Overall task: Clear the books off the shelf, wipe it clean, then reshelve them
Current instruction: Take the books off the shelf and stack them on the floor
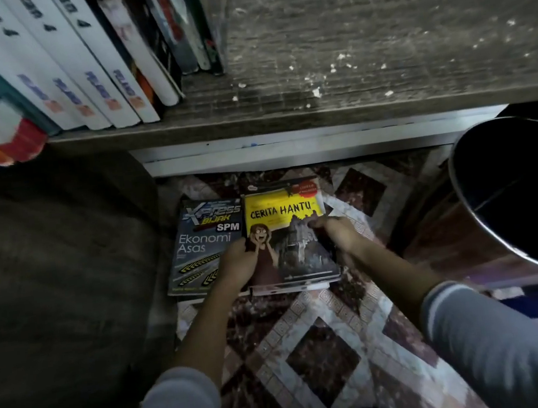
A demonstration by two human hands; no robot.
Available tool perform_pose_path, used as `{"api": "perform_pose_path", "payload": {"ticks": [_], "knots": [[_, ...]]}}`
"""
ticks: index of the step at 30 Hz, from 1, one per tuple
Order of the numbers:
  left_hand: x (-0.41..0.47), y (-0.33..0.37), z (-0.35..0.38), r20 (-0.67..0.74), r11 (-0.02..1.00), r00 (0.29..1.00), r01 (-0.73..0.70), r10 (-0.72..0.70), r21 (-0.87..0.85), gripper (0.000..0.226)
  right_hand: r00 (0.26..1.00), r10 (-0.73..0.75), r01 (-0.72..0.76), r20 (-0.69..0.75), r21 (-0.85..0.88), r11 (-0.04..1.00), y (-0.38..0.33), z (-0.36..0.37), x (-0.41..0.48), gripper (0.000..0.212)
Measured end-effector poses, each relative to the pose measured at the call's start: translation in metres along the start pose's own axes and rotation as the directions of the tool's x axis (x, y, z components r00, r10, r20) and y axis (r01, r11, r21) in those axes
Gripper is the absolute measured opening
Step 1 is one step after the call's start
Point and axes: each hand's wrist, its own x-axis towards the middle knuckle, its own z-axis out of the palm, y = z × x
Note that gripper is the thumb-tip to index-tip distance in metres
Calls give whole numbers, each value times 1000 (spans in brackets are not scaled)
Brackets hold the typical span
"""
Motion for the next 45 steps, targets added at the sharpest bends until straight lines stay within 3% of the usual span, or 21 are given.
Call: {"api": "perform_pose_path", "payload": {"ticks": [3, 7, 13, 17, 21, 26, 31, 35, 37, 39, 42, 45], "knots": [[-4, 0, -4, 17, 1000, 1000, -21, 21, 13, 22, 998, -66, 61, -17, -195, 979, 0, -7, -4, 15], [-19, 13, -13, 39, 997, 999, -25, 22, 68, 42, 989, -141, 134, -38, -140, 981, -14, -13, -20, 13], [-56, 43, -27, 19, 975, 981, -194, 193, 105, 32, 942, -332, 314, -48, -224, 923, -30, -6, -66, 16], [-101, 69, -29, 10, 905, 910, -414, 415, 100, 18, 929, -367, 361, -58, -95, 928, -46, 6, -112, 30], [-152, 95, -44, -37, 804, 809, -577, 587, 142, 24, 885, -465, 464, 0, 58, 884, -69, 18, -170, 28], [-209, 131, -80, -265, 748, 709, -659, 653, 80, 28, 747, -664, 663, 35, 30, 748, -98, 24, -227, 29], [-258, 167, -111, -429, 620, 493, -751, 756, 230, 20, 542, -840, 838, 3, -79, 540, -133, 26, -275, 24], [-292, 209, -132, -496, 504, 288, -775, 819, 382, 22, 306, -952, 927, 10, -229, 296, -182, 38, -308, 18], [-301, 229, -137, -519, 515, 289, -776, 804, 366, 26, 162, -986, 937, 41, -318, 141, -214, 47, -317, 23], [-304, 243, -137, -515, 548, 334, -762, 789, 345, 30, 90, -989, 925, 118, -378, 39, -250, 58, -324, 29], [-299, 250, -129, -479, 616, 437, -716, 762, 327, 40, 167, -927, 885, 337, -465, -9, -292, 72, -327, 36], [-293, 253, -124, -479, 664, 491, -678, 728, 315, 48, 265, -830, 839, 491, -542, -52, -313, 79, -321, 38]]}}
